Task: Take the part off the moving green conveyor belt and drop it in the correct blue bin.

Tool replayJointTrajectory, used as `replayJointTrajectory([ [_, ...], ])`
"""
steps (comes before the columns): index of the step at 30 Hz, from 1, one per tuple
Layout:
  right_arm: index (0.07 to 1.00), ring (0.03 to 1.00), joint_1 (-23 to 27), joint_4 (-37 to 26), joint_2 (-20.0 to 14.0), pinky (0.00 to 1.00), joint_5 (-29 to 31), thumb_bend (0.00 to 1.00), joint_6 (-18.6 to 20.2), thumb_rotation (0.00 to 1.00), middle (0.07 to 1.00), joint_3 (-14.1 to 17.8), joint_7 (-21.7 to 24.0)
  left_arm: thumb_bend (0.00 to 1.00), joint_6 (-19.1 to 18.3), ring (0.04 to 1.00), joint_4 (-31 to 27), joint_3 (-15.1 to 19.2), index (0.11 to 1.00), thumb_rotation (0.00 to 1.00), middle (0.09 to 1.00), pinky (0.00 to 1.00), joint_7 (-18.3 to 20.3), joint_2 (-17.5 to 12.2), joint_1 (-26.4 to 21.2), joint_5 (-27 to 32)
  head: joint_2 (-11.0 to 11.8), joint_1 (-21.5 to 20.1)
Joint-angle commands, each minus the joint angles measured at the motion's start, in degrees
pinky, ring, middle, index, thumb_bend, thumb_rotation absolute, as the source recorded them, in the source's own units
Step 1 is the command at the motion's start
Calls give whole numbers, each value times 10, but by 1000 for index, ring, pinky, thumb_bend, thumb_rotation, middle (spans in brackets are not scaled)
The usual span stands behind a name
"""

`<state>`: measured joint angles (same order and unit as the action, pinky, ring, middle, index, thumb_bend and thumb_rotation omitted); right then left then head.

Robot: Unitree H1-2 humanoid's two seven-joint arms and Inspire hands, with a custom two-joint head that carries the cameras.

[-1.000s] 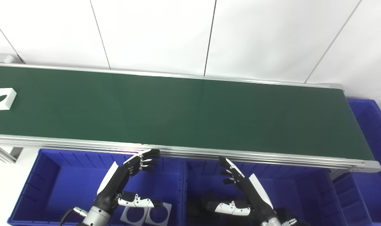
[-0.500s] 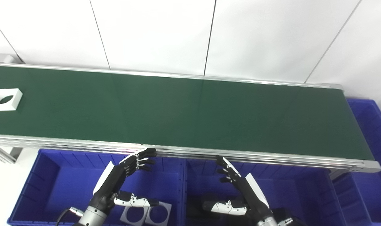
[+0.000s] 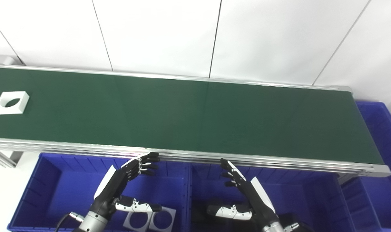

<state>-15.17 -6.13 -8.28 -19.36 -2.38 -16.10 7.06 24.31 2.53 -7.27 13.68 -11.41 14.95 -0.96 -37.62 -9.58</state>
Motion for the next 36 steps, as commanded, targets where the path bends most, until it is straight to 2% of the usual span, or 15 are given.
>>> replayJointTrajectory([
  [1,960,873,7,-3,0,769,3,913,-31,468,936,1,-9,863,24,722,-15,3,812,75,793,654,-5,-2,-10,-1,9,30],
  [4,960,869,7,2,-4,756,4,906,-38,461,934,3,-10,873,26,726,-7,1,807,77,792,659,-5,2,-11,3,21,97],
  [5,962,869,6,3,-7,755,6,904,-39,460,934,5,-9,876,26,728,-4,-1,806,77,792,659,-5,5,-12,3,33,138],
  [6,965,869,6,4,-10,754,10,902,-41,457,935,6,-7,878,26,729,-3,-3,804,82,791,656,-6,6,-12,-1,33,138],
  [9,972,876,8,15,-20,763,21,875,-58,433,939,11,-7,891,26,723,5,-9,797,108,785,645,-15,12,-14,-16,60,201],
  [10,972,877,9,18,-22,764,22,873,-65,437,938,12,-8,897,26,721,8,-11,793,110,784,640,-17,13,-16,-19,60,201],
  [11,973,877,10,23,-25,763,24,866,-71,437,936,14,-8,903,26,719,12,-14,790,110,782,635,-19,15,-17,-22,73,222],
  [17,974,887,11,54,-26,780,48,852,-104,380,925,26,-9,948,26,712,24,-24,772,112,780,621,-32,17,-22,-37,100,251],
  [27,995,912,10,53,-31,830,48,829,-86,340,944,24,2,992,26,689,35,-38,752,100,749,599,-57,11,-27,-50,124,265],
  [34,986,913,13,65,-28,834,51,819,-99,278,945,23,0,983,26,679,37,-48,749,93,742,590,-66,4,-30,-50,132,254],
  [36,985,904,15,68,-28,824,47,824,-102,291,938,22,-2,988,26,678,39,-48,746,92,741,592,-67,3,-30,-48,134,252],
])
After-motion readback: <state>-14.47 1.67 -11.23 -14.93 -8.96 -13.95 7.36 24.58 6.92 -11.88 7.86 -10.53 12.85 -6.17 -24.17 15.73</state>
